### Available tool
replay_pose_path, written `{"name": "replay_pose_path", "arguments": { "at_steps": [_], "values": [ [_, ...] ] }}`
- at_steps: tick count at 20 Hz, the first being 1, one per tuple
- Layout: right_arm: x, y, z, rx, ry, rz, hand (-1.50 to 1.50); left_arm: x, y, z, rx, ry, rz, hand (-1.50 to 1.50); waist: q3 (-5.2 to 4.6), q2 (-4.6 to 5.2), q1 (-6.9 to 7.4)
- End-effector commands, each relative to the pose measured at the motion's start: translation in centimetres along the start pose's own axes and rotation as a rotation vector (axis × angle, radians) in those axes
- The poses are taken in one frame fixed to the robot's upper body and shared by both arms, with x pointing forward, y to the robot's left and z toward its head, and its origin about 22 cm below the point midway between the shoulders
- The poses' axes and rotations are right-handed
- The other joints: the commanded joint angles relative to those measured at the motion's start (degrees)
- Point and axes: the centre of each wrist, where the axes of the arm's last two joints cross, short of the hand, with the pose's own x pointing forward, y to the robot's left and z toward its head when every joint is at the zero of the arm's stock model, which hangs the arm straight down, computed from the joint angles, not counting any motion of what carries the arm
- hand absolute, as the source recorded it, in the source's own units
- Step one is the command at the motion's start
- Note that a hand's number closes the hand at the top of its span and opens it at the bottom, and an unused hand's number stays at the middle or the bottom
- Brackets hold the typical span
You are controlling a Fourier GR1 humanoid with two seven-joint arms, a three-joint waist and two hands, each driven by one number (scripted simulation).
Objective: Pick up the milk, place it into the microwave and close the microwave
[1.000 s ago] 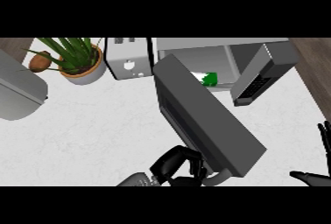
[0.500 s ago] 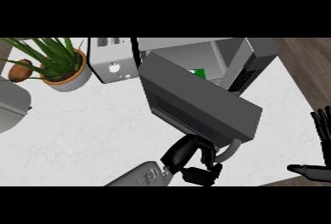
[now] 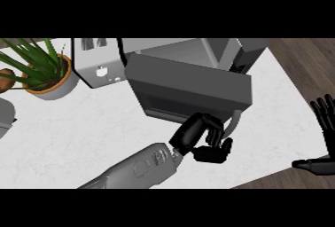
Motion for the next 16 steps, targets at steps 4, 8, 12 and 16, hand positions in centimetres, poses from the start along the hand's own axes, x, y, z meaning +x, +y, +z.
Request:
{"name": "replay_pose_path", "arguments": {
  "at_steps": [4,8,12,16],
  "values": [
    [1.6,-0.3,-3.1,0.075,-0.097,-0.053,-1.50,2.4,1.7,-3.2,0.068,-0.045,-0.020,1.50,0.20,0.97,-2.82],
    [2.1,0.1,-4.2,0.098,-0.118,-0.079,-1.50,3.2,2.7,-4.5,0.109,-0.050,-0.032,1.50,0.35,1.76,-4.79],
    [2.7,0.6,-5.5,0.147,-0.130,-0.113,-1.50,4.0,3.5,-5.7,0.141,-0.038,-0.038,1.50,0.35,1.97,-5.88],
    [3.8,0.5,-7.0,0.180,-0.152,-0.120,-1.50,4.4,4.1,-6.5,0.166,-0.036,-0.064,1.50,0.44,2.47,-6.92]
  ]
}}
